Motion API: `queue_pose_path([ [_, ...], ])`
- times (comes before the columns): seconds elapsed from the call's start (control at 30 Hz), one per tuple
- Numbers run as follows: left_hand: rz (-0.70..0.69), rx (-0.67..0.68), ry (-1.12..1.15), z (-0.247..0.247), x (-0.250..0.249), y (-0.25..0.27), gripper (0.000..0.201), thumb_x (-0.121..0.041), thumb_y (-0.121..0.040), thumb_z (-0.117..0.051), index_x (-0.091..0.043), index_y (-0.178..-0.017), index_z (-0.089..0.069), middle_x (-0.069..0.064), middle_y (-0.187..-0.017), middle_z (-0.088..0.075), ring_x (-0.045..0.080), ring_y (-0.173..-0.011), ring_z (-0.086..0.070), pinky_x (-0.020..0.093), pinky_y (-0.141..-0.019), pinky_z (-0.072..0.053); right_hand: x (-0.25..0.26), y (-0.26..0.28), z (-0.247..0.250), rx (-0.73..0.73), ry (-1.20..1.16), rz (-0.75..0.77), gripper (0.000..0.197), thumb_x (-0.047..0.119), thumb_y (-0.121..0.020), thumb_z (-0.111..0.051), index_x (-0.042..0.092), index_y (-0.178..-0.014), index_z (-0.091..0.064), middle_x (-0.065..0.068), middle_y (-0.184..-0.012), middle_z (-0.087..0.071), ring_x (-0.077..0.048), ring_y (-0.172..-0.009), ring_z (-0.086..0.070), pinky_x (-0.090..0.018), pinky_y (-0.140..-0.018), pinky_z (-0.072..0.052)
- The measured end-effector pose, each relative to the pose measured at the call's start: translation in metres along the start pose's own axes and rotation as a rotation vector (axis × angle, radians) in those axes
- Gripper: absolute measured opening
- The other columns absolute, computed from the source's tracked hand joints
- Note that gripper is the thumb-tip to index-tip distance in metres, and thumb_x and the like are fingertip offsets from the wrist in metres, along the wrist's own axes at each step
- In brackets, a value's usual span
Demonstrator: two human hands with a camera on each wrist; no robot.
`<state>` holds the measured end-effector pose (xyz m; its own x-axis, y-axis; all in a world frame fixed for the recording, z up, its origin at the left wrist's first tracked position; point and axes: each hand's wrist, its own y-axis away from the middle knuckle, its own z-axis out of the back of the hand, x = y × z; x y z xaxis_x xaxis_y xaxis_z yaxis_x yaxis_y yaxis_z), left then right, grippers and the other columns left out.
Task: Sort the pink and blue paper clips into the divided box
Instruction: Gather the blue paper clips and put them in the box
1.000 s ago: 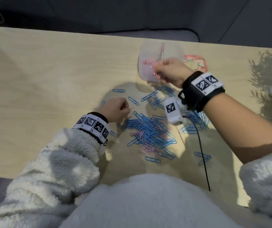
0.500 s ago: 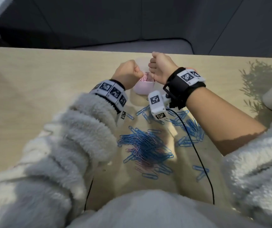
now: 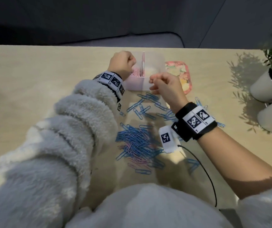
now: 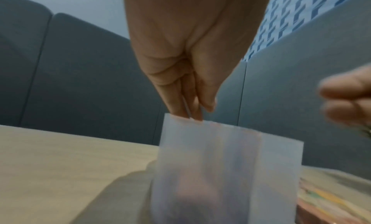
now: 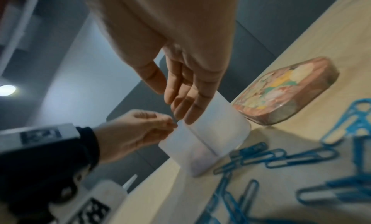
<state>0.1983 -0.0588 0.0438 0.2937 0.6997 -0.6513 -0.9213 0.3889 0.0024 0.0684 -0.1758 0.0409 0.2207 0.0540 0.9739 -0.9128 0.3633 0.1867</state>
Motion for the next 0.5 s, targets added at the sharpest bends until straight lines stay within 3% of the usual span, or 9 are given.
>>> queue_pose_path([
  [0.1,-0.102,-0.012,0.117,0.019,0.014,0.033,0.021,-0.012,-0.09,-0.047,-0.005,-0.095,-0.066,0.004,-0.096,-0.067,0.015,-0.085,-0.057,0.0,-0.06,-0.034,-0.016,0.023,-0.013,0.247,0.348,0.099,0.018,-0.001,-0.087,-0.05,0.0,-0.093,-0.068,-0.005,-0.082,-0.064,-0.014,-0.067,-0.056,-0.015,-0.06,-0.046],
  [0.17,-0.099,-0.005,0.113,0.029,0.036,0.067,0.018,-0.008,-0.089,-0.051,-0.006,-0.095,-0.067,0.0,-0.092,-0.064,0.012,-0.08,-0.053,-0.001,-0.061,-0.035,-0.031,0.037,-0.026,0.433,0.551,0.149,0.018,0.0,-0.084,-0.055,0.001,-0.092,-0.071,-0.007,-0.083,-0.068,-0.014,-0.071,-0.057,-0.02,-0.063,-0.043],
  [0.23,-0.039,0.095,0.054,0.035,0.065,0.109,0.014,-0.005,-0.088,-0.055,-0.008,-0.093,-0.068,0.0,-0.089,-0.064,0.014,-0.075,-0.054,-0.002,-0.059,-0.036,-0.043,0.047,-0.039,0.562,0.713,0.205,0.018,0.004,-0.084,-0.057,0.006,-0.094,-0.072,-0.008,-0.091,-0.072,-0.014,-0.075,-0.057,-0.022,-0.07,-0.043],
  [0.37,0.135,0.243,0.019,0.032,0.113,0.182,0.013,-0.007,-0.082,-0.064,-0.019,-0.085,-0.066,0.001,-0.085,-0.066,0.006,-0.068,-0.055,0.007,-0.059,-0.04,-0.054,0.058,-0.069,0.669,0.973,0.332,0.025,0.02,-0.088,-0.057,0.013,-0.11,-0.066,-0.008,-0.113,-0.063,-0.024,-0.107,-0.053,-0.032,-0.09,-0.04],
  [0.43,0.192,0.248,0.062,0.024,0.126,0.207,0.012,-0.013,-0.078,-0.071,-0.022,-0.081,-0.065,0.0,-0.081,-0.066,0.004,-0.065,-0.056,0.014,-0.061,-0.043,-0.058,0.06,-0.081,0.688,1.124,0.386,0.035,0.031,-0.084,-0.063,0.016,-0.115,-0.061,-0.008,-0.117,-0.057,-0.028,-0.112,-0.047,-0.039,-0.093,-0.04],
  [0.5,0.21,0.25,0.081,0.017,0.131,0.224,0.013,-0.015,-0.075,-0.075,-0.021,-0.081,-0.065,-0.003,-0.076,-0.065,-0.002,-0.065,-0.057,0.008,-0.063,-0.043,-0.062,0.061,-0.086,0.68,1.193,0.388,0.038,0.031,-0.08,-0.065,0.016,-0.114,-0.06,-0.009,-0.116,-0.055,-0.03,-0.112,-0.046,-0.04,-0.091,-0.04],
])
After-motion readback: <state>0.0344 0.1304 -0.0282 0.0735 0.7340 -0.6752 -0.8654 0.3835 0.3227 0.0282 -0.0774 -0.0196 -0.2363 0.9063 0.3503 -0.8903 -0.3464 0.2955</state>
